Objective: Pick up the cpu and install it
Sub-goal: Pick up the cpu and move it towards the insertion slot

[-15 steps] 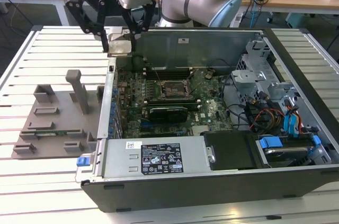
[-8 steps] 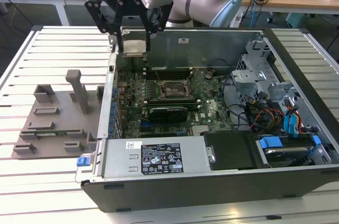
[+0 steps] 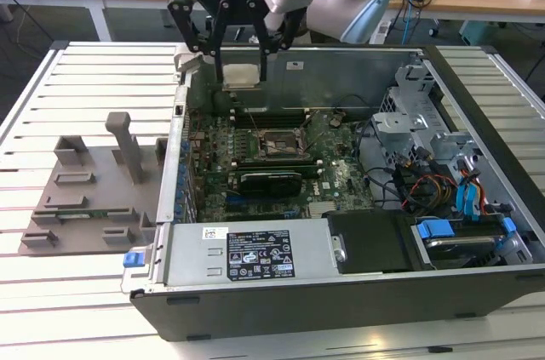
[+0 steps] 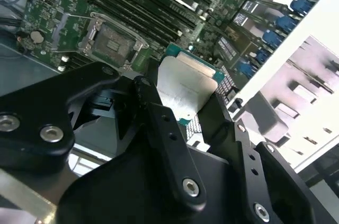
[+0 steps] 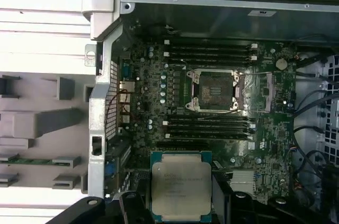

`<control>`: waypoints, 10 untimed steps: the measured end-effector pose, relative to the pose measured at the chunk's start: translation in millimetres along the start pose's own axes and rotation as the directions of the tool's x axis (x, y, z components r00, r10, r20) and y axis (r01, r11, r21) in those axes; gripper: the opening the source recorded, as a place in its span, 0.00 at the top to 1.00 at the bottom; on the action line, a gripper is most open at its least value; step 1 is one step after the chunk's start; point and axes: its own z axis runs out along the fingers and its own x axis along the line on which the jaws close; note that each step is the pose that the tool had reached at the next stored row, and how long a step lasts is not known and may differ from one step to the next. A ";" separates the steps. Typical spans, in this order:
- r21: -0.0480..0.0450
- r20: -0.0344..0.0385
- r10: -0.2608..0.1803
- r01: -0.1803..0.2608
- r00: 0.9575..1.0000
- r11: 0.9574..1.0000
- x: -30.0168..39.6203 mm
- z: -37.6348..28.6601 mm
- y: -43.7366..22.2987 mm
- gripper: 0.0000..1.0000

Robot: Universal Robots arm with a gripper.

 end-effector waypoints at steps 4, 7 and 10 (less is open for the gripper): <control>0.000 -0.006 0.000 0.000 1.000 1.000 -10.3 5.4 2.8 0.45; 0.000 -0.009 0.000 0.000 1.000 1.000 -14.6 12.5 6.6 0.45; 0.000 -0.012 0.000 0.000 1.000 1.000 -19.0 20.4 12.0 0.45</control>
